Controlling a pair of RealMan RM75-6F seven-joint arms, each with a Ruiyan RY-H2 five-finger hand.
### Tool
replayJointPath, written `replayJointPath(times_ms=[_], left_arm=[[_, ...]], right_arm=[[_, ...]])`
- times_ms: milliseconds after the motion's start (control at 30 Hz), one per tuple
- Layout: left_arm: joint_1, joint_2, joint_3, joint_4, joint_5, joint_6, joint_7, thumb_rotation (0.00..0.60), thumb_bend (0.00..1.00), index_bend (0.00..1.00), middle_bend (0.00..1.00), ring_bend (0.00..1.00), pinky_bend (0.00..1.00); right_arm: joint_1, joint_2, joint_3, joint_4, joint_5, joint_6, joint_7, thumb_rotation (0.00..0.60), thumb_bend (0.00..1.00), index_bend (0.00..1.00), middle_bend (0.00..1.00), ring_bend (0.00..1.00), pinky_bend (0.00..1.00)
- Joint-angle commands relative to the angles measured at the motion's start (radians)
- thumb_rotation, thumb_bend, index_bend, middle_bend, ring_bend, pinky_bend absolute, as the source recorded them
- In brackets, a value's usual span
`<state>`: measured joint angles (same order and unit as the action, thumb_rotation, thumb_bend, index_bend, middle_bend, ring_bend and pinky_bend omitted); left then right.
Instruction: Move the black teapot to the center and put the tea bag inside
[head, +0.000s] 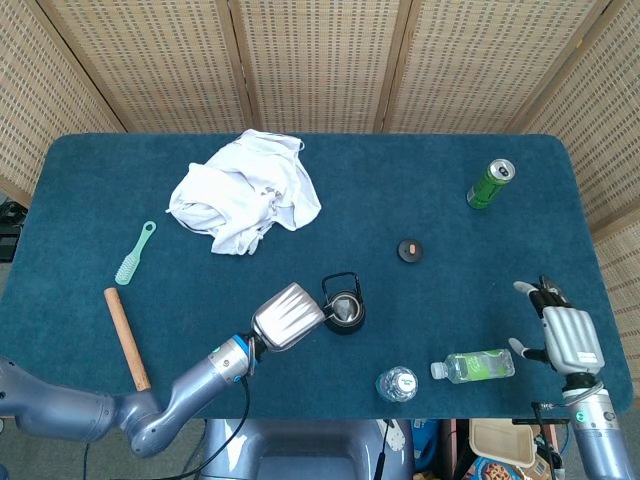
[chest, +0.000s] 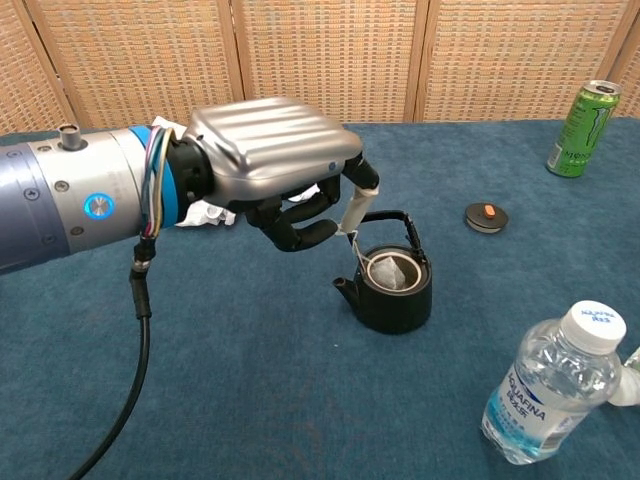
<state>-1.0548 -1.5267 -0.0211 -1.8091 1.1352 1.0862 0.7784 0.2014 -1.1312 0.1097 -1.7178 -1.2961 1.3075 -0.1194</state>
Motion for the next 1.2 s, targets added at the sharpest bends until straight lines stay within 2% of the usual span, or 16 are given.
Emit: replayJointPath(times_ms=[33,167,433,600,633,800,900,1000,1200], left_arm=[[0.009,-0.006,0.016,-0.003,-0.011,-0.002,0.057,0.600,0.51,0.39,0.80,0.79,0.78],[0.016,-0.004,0.020,-0.019,-0.020,0.000,0.102,0.600,0.48,0.32,0.80,0.78,0.78],[0.031,0.011,0.024,-0.043,0.002,0.003,0.119,0.600,0.48,0.30,0.80,0.78,0.78],[0.027,0.033,0.014,-0.058,-0.013,-0.020,0.139,0.600,0.50,0.25,0.80,0.78,0.78],[0.020,0.041,0.009,-0.065,-0.029,-0.033,0.149,0.600,0.52,0.24,0.80,0.78,0.78],[-0.031,0.067,-0.013,-0.096,-0.154,-0.099,0.221,0.600,0.85,0.21,0.81,0.79,0.78],[-0.068,0.074,-0.024,-0.105,-0.245,-0.130,0.262,0.600,0.96,0.19,0.81,0.79,0.78],[-0.103,0.076,-0.032,-0.113,-0.322,-0.149,0.289,0.600,1.00,0.18,0.81,0.79,0.78],[-0.188,0.066,-0.042,-0.107,-0.479,-0.175,0.345,0.600,1.00,0.18,0.81,0.79,0.78]], right_arm=[[-0.001,0.001,0.000,-0.001,0.001,0.001,0.000,0.600,0.33,0.24,0.30,0.30,0.49],[-0.001,0.000,0.001,0.000,0.003,0.000,0.000,0.600,0.33,0.24,0.30,0.30,0.49],[0.000,-0.002,0.002,0.003,0.002,-0.001,-0.001,0.600,0.33,0.24,0.30,0.30,0.49],[0.000,-0.004,0.001,0.003,0.001,-0.001,0.000,0.600,0.33,0.24,0.30,0.30,0.49],[-0.001,-0.003,0.002,0.002,0.001,0.000,0.000,0.600,0.33,0.24,0.30,0.30,0.49],[-0.002,-0.004,0.000,0.001,-0.001,0.002,-0.001,0.600,0.33,0.24,0.30,0.30,0.49],[-0.002,-0.004,0.001,0.001,-0.001,0.002,-0.002,0.600,0.33,0.24,0.30,0.30,0.49],[-0.003,-0.003,0.001,0.001,0.000,0.002,-0.001,0.600,0.33,0.24,0.30,0.30,0.49],[-0.004,-0.004,0.000,0.002,0.001,0.002,-0.001,0.600,0.33,0.24,0.30,0.30,0.49]])
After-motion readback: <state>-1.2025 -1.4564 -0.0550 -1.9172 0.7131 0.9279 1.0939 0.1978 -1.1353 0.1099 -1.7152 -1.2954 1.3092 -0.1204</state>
